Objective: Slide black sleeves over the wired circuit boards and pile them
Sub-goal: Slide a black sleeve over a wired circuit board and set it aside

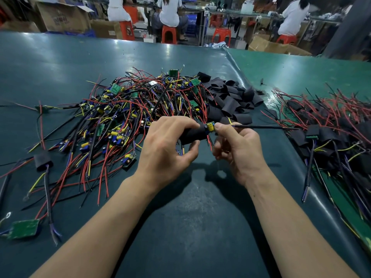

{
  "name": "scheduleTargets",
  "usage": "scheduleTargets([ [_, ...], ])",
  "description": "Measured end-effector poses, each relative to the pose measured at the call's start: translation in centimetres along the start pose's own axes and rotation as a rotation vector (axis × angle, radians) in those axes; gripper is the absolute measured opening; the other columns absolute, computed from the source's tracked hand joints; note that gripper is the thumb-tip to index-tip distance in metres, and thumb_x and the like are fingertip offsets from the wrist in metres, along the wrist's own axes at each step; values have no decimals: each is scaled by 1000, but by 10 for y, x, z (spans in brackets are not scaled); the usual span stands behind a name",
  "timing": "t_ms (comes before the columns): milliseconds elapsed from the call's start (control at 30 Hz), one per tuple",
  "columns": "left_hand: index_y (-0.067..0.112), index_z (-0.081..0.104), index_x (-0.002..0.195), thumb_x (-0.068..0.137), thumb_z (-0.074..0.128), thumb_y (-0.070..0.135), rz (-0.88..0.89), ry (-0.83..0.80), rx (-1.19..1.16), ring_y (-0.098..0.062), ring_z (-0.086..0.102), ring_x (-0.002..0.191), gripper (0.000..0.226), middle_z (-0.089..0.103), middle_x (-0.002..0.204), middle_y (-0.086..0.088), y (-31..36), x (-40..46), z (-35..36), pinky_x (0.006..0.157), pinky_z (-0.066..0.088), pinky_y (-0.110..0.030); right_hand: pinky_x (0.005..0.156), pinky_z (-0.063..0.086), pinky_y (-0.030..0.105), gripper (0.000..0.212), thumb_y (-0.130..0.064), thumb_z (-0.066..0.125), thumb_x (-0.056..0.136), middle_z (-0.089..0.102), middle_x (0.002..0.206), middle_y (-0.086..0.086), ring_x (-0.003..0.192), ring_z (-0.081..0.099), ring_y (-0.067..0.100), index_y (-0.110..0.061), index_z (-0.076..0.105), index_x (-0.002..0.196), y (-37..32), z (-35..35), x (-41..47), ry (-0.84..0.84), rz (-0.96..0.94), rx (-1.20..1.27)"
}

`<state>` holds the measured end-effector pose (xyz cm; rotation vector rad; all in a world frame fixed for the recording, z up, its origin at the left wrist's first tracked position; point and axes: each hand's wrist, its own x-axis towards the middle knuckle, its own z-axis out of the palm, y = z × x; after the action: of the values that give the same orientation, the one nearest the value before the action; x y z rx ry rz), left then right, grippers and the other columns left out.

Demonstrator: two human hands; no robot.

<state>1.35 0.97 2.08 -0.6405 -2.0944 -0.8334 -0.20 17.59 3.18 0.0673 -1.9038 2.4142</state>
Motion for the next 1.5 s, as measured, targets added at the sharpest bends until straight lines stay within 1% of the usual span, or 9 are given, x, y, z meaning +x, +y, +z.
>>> scheduleTargets([
  [200,10,67,105,76,78,8,-21,-26,-21,-19,58,91,32,67,101,2,0,0,0,81,50,-41,38,38,18,18,-23,67,92,54,53,-7,45,54,10,-18,60,77,0,-2,0,20,-6,-150],
  [333,9,67,105,75,79,8,-42,-19,-19,-19,59,91,32,67,101,3,0,0,-1,83,50,-40,37,32,15,23,-23,71,90,54,54,-3,41,47,9,-23,63,68,1,-3,0,28,-32,-144],
  [500,8,67,106,75,79,8,-54,-27,-26,-19,60,91,33,67,101,2,1,0,-1,85,49,-34,36,30,16,27,-25,71,90,59,57,-6,43,50,9,-33,69,64,-1,-2,1,32,18,-121],
  [700,7,67,106,75,79,6,-80,-43,-29,-20,61,90,33,68,100,1,2,0,-2,84,47,-27,37,28,15,11,-24,73,88,61,59,-6,43,52,8,-22,70,77,-1,-3,1,48,72,-102],
  [833,7,67,106,75,79,7,-85,-40,-11,-22,60,89,33,68,100,0,3,0,-2,82,48,-33,40,28,19,23,-21,73,87,54,51,-6,44,48,8,-20,65,65,-1,-2,1,70,43,-110],
  [967,7,67,107,76,79,8,-35,-50,36,-23,60,90,33,68,100,-1,1,0,-2,81,50,-40,41,30,18,22,-22,73,87,52,46,-5,41,45,9,-13,64,69,2,0,0,119,22,-160],
  [1133,8,67,109,77,77,8,-11,-70,48,-21,60,89,34,68,101,0,0,0,-2,83,48,-29,39,30,19,25,-23,74,87,51,44,-4,40,44,10,-10,64,69,6,3,-1,137,-48,-208],
  [1267,7,67,107,76,77,7,-97,-45,-22,-26,63,86,32,70,98,-2,2,0,-3,79,52,-40,42,35,19,30,-26,74,88,52,43,-3,39,44,10,-10,64,66,5,2,-1,137,-138,-310],
  [1500,5,68,107,78,77,5,-72,-70,-24,-24,62,86,31,69,98,-1,4,0,-3,79,51,-38,42,35,19,29,-26,76,86,53,46,-1,40,47,12,-18,63,61,7,4,-2,99,-143,-292],
])
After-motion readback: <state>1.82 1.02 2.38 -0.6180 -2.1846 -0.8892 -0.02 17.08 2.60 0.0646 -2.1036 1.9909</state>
